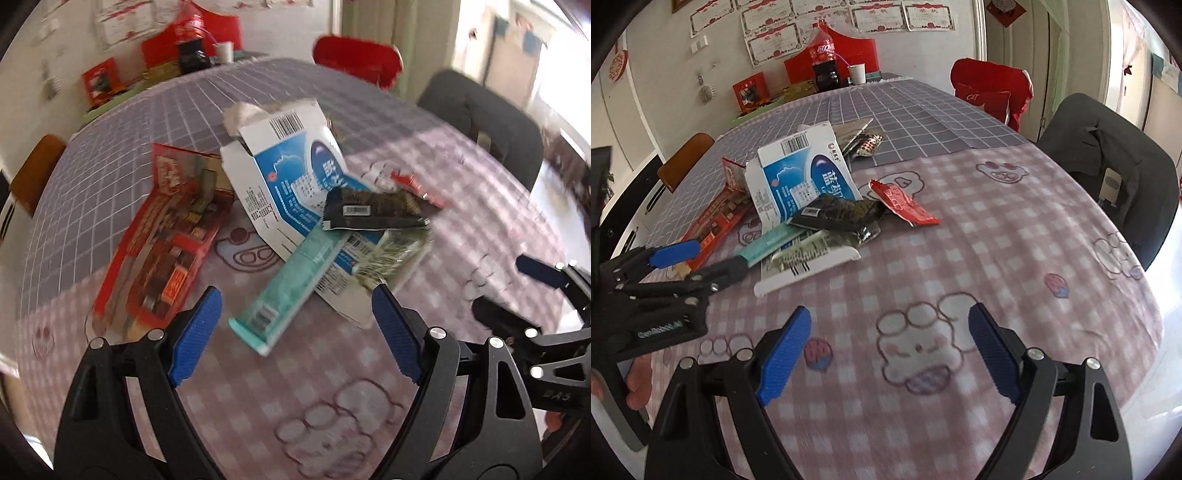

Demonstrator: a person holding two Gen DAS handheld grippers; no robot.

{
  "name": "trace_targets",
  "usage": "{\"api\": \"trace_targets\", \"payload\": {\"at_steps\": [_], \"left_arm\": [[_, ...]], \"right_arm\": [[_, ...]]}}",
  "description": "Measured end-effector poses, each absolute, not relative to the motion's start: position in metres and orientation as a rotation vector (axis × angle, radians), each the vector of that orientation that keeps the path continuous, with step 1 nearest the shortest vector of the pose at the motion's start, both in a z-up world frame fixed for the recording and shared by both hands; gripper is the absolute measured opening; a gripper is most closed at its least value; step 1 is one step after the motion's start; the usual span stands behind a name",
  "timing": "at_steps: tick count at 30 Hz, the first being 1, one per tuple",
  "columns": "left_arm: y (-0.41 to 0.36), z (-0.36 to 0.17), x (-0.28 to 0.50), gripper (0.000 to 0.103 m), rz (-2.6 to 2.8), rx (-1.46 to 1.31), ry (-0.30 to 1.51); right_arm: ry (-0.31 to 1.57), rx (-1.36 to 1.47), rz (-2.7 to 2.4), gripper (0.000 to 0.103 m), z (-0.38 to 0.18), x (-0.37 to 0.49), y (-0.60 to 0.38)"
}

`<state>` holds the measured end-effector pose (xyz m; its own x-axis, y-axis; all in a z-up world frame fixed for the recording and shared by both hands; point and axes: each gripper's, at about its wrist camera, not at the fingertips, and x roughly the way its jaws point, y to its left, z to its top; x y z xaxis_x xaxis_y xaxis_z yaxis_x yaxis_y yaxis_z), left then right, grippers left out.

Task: Collect trash
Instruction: 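Grasp the teal packet with the left tool while the right tool grasps a dark snack bag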

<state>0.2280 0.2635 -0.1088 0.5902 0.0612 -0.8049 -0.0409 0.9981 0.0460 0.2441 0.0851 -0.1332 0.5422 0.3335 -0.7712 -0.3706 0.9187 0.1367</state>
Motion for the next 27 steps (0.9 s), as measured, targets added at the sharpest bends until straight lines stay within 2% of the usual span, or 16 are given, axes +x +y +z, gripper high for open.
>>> {"api": "trace_targets", "payload": {"at_steps": [6,9,10,11,13,17,20,27], "left_arm": [[0.261,-0.124,0.255,0.082,0.041,0.145,0.983],[0.264,-0.130,0.259,0.077,0.003,0.138,0.983],[0.266,-0.129,0.260,0.068,-0.008,0.119,0.978],[0.267,-0.129,0.261,0.050,-0.019,0.104,0.977],[0.268,-0.130,0.260,0.035,-0.058,0.072,0.973],[0.269,-0.129,0.257,0.027,-0.056,0.051,0.986],[0.274,-0.125,0.252,0.014,-0.028,0.001,0.977],[0.284,-0.114,0.235,0.007,0.054,-0.108,0.940]], "right_arm": [[0.927,-0.009,0.421,0.086,-0.141,0.255,0.097],[0.933,-0.012,0.423,0.086,-0.144,0.260,0.102],[0.933,-0.013,0.423,0.086,-0.144,0.261,0.103],[0.931,-0.019,0.425,0.086,-0.144,0.264,0.104],[0.929,-0.027,0.440,0.086,-0.143,0.268,0.105],[0.908,-0.054,0.500,0.086,-0.134,0.284,0.108],[0.880,-0.150,0.569,0.086,-0.126,0.293,0.119],[0.870,-0.321,0.728,0.086,-0.128,0.308,0.154]]}}
